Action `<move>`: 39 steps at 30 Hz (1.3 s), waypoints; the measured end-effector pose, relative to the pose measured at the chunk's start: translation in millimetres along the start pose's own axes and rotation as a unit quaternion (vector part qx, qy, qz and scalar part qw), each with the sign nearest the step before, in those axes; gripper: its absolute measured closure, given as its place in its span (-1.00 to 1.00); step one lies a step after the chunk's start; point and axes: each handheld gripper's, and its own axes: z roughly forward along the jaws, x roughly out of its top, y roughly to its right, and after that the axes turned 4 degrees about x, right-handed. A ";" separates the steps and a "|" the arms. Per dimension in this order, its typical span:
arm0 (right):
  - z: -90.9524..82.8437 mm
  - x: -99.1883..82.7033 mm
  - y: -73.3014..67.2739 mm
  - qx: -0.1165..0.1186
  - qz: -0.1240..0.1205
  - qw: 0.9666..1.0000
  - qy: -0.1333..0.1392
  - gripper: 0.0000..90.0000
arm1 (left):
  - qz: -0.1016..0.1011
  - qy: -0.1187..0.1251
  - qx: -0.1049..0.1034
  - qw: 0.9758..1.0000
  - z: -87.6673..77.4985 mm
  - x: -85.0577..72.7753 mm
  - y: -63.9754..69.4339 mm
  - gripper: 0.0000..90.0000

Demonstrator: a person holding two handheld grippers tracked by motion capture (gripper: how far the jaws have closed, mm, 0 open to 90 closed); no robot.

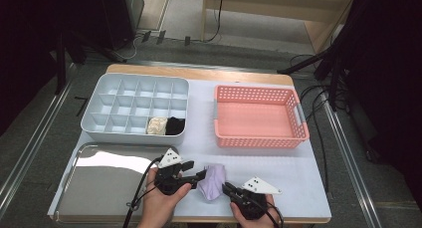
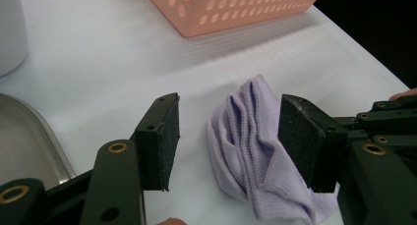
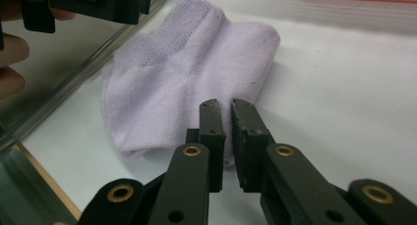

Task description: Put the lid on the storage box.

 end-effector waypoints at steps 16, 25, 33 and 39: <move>-5.8 1.8 0.2 -0.027 -0.035 0.999 -0.003 0.90 | 0.011 -0.084 0.010 0.996 22.3 -8.4 6.0 0.25; -10.2 0.6 5.5 -0.014 0.031 0.999 0.023 0.31 | 0.027 -0.079 0.005 0.997 23.2 -10.6 12.7 0.53; -3.0 -3.9 5.6 -0.007 0.057 0.998 0.007 0.61 | 0.034 -0.071 0.001 0.997 23.2 -11.2 17.2 0.59; -8.0 -2.7 10.7 -0.005 0.064 0.998 0.002 0.86 | 0.036 -0.066 -0.002 0.997 23.4 -11.0 16.4 0.53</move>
